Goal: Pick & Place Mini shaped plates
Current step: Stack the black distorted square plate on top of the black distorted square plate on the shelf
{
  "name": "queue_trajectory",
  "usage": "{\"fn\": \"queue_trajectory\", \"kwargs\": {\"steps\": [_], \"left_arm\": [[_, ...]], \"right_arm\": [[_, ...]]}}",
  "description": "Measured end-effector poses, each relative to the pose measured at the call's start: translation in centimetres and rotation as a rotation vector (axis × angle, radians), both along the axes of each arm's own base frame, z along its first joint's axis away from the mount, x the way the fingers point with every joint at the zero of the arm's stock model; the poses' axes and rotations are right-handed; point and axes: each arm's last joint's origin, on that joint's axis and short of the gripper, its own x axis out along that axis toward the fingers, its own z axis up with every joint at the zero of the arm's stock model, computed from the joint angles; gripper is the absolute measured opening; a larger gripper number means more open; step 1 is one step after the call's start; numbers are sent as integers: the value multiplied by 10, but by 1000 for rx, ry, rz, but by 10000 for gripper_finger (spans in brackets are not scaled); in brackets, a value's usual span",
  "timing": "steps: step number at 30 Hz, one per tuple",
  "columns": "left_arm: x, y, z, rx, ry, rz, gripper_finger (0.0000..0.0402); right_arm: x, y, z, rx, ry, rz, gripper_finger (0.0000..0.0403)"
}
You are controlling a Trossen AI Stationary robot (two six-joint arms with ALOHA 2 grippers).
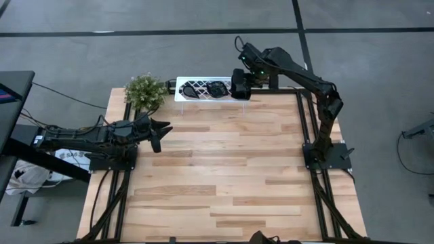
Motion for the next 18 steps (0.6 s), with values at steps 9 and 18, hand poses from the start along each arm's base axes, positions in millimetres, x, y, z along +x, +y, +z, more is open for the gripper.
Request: {"fn": "queue_trajectory", "kwargs": {"steps": [9, 18], "left_arm": [[0, 0, 0, 0, 0, 0, 121], [0, 0, 0, 0, 0, 0, 121]], "right_arm": [[0, -1, 0, -22, 17, 6, 8], [0, -1, 0, -24, 21, 15, 51]]}}
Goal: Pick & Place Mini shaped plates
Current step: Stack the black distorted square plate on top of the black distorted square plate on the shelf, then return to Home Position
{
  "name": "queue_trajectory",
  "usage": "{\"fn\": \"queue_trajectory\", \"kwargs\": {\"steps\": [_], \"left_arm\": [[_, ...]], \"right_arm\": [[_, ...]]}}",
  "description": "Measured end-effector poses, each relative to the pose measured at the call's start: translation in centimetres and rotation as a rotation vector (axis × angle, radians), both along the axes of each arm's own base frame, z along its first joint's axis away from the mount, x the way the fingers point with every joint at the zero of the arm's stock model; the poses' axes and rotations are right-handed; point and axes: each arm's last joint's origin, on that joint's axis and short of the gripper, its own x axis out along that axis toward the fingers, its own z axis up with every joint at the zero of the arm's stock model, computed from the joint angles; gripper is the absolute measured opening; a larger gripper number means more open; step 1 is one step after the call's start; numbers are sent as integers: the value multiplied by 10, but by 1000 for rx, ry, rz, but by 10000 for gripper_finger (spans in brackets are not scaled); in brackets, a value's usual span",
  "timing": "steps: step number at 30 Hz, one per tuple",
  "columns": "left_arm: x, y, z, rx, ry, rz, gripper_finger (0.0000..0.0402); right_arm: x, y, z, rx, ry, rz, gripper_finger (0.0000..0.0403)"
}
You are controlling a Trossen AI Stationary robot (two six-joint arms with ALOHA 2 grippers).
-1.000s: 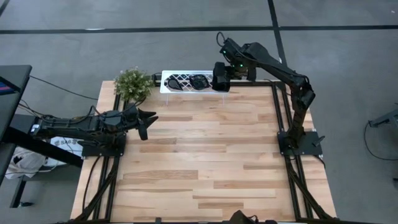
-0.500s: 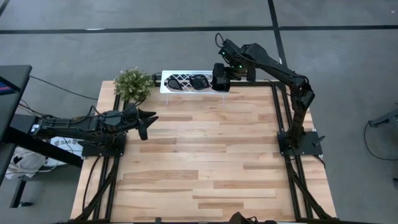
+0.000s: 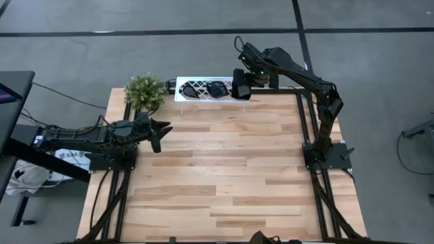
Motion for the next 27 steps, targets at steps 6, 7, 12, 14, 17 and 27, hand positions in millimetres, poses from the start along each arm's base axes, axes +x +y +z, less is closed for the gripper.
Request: {"fn": "queue_trajectory", "kwargs": {"steps": [6, 7, 12, 14, 17, 27], "left_arm": [[0, 0, 0, 0, 0, 0, 121], [0, 0, 0, 0, 0, 0, 121], [0, 0, 0, 0, 0, 0, 121], [0, 0, 0, 0, 0, 0, 121], [0, 0, 0, 0, 0, 0, 121], [-4, 0, 4, -23, -37, -18, 121]], "right_arm": [[0, 0, 0, 0, 0, 0, 61], [0, 0, 0, 0, 0, 0, 61], [0, 1, 0, 15, -11, 31, 62], [0, 2, 2, 23, -11, 66, 62], [-1, 3, 7, 6, 6, 141, 60], [-12, 37, 15, -79, 290, 473, 5]]}}
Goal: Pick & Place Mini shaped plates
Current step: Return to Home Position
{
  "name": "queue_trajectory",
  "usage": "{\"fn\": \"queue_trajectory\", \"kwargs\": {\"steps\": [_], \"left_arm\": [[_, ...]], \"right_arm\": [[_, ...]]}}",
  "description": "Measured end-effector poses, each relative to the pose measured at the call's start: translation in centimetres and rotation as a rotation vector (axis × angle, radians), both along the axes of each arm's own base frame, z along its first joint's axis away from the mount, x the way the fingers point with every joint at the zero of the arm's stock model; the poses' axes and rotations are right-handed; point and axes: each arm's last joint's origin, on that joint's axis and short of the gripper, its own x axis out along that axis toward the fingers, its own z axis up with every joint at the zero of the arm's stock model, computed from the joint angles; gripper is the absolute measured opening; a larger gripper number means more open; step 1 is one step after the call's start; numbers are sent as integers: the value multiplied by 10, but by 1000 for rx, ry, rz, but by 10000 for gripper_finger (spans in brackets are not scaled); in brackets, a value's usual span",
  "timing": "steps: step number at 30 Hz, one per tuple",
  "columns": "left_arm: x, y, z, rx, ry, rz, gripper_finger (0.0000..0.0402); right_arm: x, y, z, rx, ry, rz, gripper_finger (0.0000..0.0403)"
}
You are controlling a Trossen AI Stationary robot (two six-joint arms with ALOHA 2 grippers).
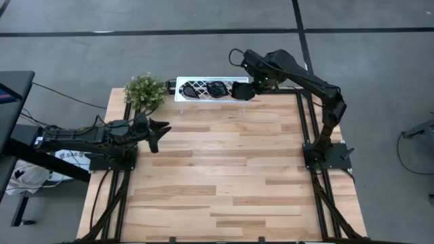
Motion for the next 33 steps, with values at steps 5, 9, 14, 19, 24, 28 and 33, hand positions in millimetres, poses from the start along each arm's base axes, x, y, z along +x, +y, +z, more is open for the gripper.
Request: {"fn": "queue_trajectory", "kwargs": {"steps": [5, 9, 14, 19, 24, 28, 33], "left_arm": [[-12, 0, 8, -16, -68, -32, 121], [-25, -1, 14, -26, -133, -50, 121], [-37, -4, -1, -58, -176, -203, 121], [-46, -6, -13, -70, -249, -260, 121], [-41, -6, -18, -67, -205, -262, 121], [-32, -7, -24, -89, -149, -287, 121], [-34, -10, -14, -72, -234, -377, 121]], "right_arm": [[-9, 27, 22, -121, -117, 190, 3], [-29, 53, 24, -188, -222, 247, 4], [-50, 91, -2, -254, -412, 337, 2], [-77, 127, -38, -267, -548, 420, 2], [-101, 150, -68, -245, -656, 441, 4], [-117, 160, -90, -291, -760, 424, 7], [-134, 168, -116, -281, -901, 409, 4]]}}
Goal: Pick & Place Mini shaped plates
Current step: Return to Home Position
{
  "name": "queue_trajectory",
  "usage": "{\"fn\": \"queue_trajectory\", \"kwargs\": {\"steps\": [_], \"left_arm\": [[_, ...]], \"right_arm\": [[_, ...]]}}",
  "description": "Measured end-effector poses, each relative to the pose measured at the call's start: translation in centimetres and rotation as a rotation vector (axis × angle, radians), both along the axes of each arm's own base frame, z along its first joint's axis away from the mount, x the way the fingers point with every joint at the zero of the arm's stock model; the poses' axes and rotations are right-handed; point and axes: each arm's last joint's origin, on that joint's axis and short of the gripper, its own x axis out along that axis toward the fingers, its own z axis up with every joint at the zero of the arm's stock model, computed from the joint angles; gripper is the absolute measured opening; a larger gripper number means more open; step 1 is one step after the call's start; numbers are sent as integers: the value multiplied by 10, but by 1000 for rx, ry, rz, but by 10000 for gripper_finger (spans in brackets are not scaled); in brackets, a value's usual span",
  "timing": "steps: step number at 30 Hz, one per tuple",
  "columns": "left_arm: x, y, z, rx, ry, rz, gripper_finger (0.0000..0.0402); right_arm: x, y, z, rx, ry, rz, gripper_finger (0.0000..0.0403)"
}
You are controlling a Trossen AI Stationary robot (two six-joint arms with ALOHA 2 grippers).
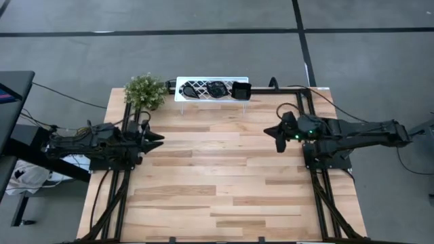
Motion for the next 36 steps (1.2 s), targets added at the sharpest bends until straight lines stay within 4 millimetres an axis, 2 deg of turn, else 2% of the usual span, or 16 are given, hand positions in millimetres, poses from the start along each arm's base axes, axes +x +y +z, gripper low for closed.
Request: {"fn": "queue_trajectory", "kwargs": {"steps": [4, 9, 13, 17, 28, 36], "left_arm": [[-4, 0, 4, 38, -48, -19, 121], [-6, 0, 5, 61, -60, -21, 121], [-6, 0, 4, 59, -49, -21, 121], [-6, 0, 4, 59, -50, -21, 121], [-6, 0, 4, 86, -49, -14, 121], [-4, 1, -8, 78, -17, 8, 121]], "right_arm": [[-12, 3, -15, 7, -33, 21, 2], [-24, 5, -22, -16, -81, 25, 5], [-33, 6, -26, -105, -195, -26, 6], [-38, 10, -33, -158, -343, 28, 5], [-45, 19, -87, -140, -345, 146, 5], [-42, 22, -91, -153, -304, 173, 6]]}}
